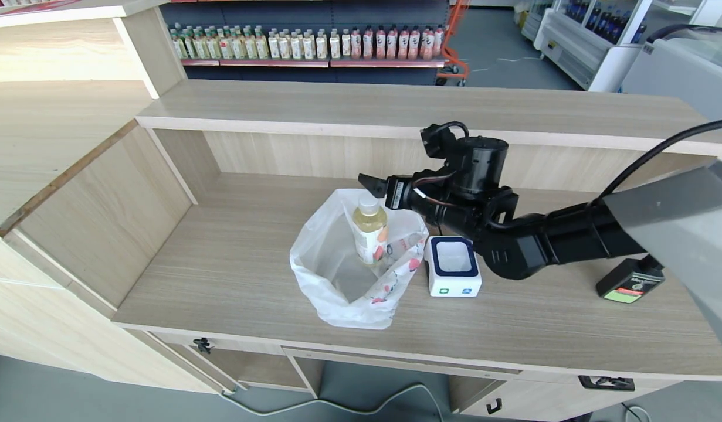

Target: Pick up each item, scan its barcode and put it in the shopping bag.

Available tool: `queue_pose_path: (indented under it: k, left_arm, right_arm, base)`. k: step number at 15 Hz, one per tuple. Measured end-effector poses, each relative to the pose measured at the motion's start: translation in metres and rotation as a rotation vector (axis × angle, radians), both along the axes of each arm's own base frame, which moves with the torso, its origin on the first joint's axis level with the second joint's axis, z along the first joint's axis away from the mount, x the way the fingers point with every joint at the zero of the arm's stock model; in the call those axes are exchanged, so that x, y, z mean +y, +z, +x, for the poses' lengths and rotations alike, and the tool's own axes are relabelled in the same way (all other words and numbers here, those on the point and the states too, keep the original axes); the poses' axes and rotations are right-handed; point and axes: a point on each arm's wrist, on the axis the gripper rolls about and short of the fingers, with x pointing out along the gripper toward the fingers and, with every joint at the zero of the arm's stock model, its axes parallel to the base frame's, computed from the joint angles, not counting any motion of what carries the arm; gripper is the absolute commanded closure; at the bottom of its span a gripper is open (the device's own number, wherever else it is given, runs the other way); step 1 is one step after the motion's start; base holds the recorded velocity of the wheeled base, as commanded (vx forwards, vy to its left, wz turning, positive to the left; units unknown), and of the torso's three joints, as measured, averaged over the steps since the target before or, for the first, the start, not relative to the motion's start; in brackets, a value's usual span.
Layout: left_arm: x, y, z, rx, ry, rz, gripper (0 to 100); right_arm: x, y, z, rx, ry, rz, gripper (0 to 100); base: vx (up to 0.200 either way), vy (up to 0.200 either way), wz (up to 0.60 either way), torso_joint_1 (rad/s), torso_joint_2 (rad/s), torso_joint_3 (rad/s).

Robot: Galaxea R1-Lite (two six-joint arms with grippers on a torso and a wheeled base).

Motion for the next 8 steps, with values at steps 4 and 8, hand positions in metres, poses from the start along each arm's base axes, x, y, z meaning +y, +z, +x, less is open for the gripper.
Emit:
queue_pose_path:
  k: [4,8]
  left_arm:
    - [0.000,0.000,0.000,0.000,0.001,-0.001,0]
    - [0.000,0.000,0.000,0.000,0.002,-0.001,0]
  right_arm:
    - [-0.096,0.015,-0.047,0.073,-0.192,-0.106,0]
    - [-0.227,-0.004,-0.105,0.268,-0.494,-0.463,0]
  base:
    - [0.000,-0.150,0.00,0.002,0.00,0.001]
    - [0.000,-0.200,0.00,0.004,0.00,0.002]
